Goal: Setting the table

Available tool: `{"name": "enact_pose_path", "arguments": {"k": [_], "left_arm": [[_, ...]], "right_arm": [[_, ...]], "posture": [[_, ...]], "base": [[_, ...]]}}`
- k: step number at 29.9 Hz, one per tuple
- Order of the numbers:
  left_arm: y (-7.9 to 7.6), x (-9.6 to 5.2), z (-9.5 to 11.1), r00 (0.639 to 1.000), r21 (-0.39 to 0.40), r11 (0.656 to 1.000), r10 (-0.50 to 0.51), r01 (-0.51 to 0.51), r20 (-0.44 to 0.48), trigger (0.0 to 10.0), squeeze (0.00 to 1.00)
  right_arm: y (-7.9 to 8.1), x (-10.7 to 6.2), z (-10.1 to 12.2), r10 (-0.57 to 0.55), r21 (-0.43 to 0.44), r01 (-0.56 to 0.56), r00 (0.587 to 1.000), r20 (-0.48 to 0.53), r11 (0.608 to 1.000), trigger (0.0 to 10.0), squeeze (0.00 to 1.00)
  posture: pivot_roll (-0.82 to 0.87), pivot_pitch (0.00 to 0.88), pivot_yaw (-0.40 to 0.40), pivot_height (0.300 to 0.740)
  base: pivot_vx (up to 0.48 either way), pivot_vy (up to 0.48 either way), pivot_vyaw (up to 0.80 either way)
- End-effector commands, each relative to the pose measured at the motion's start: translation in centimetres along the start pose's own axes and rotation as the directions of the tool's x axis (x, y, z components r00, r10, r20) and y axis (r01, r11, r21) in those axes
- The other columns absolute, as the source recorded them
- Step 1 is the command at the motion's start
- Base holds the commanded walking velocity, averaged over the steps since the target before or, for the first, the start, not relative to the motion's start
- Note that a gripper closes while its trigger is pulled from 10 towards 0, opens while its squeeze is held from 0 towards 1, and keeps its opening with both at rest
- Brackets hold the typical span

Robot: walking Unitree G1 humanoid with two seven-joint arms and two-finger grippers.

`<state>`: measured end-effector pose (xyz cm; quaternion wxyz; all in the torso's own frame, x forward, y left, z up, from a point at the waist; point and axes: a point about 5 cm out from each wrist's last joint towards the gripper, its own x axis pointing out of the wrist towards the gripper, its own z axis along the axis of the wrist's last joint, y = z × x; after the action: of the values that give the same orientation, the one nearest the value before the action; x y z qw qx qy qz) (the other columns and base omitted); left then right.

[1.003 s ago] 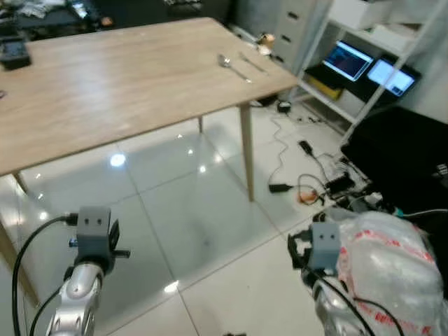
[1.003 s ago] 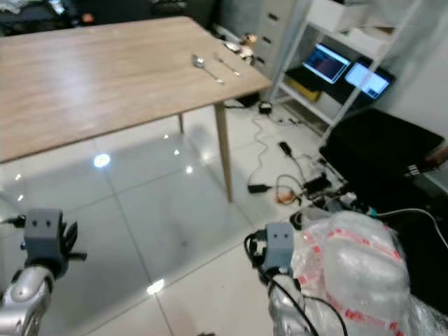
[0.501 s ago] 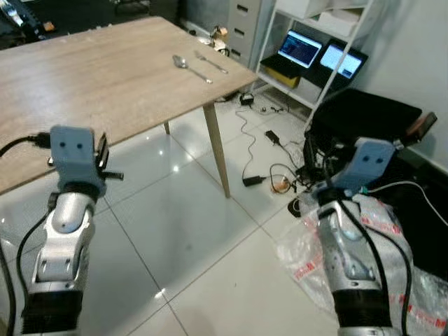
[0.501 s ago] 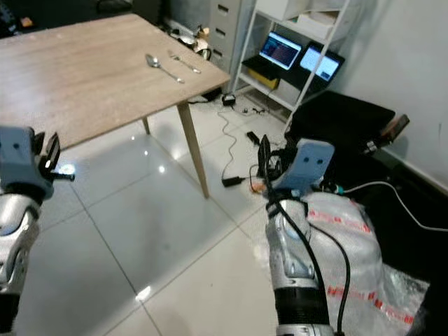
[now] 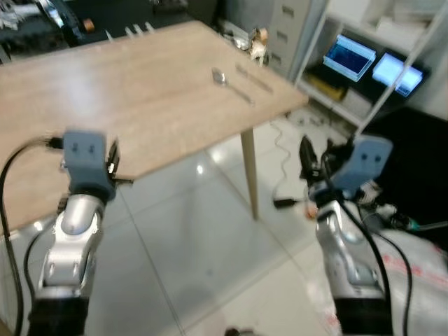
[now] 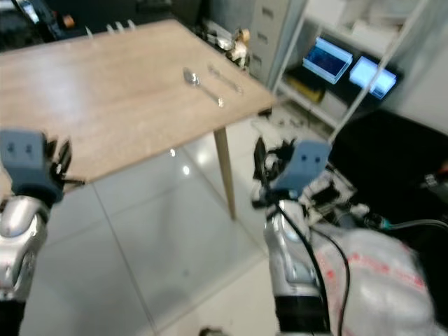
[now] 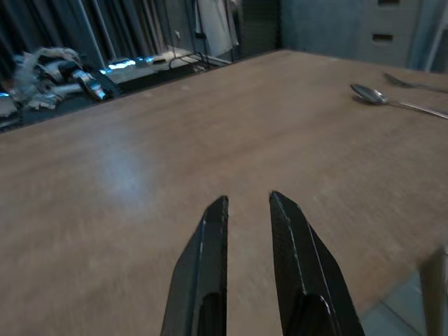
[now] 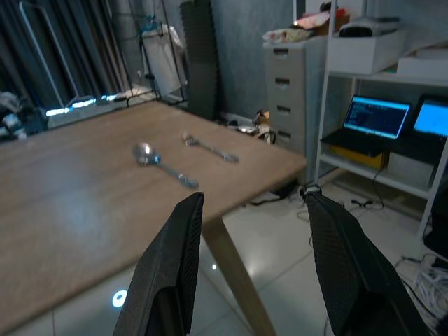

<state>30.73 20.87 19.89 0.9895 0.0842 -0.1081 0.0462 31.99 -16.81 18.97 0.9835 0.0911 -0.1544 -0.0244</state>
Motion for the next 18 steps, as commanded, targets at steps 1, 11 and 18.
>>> {"name": "enact_pose_path", "arguments": {"k": [1,11,18], "left_arm": [[0.0,-0.3,-0.5,1.0,0.005,1.0,-0.001,0.001,-0.03,10.0,0.0],[-0.2,-0.4,-0.5,0.999,0.003,1.0,-0.014,0.014,-0.042,10.0,0.0],[-0.4,-0.6,-0.5,0.999,0.006,1.0,-0.021,0.021,-0.045,10.0,0.0]], "right_arm": [[-0.4,-0.4,-0.7,-0.029,0.009,0.029,0.999,-0.041,1.0,10.0,0.0],[-0.5,-0.4,-0.7,-0.021,-0.005,0.021,0.998,-0.063,1.0,10.0,0.0],[1.0,-0.3,-0.5,0.096,-0.004,-0.097,0.993,-0.075,0.995,10.0,0.0]], "posture": [[0.0,0.065,0.025,0.74],[0.0,0.062,0.026,0.74],[0.0,0.056,0.026,0.74]], "base": [[0.48,0.0,-0.8],[0.48,0.0,-0.62],[0.48,0.0,0.0]]}}
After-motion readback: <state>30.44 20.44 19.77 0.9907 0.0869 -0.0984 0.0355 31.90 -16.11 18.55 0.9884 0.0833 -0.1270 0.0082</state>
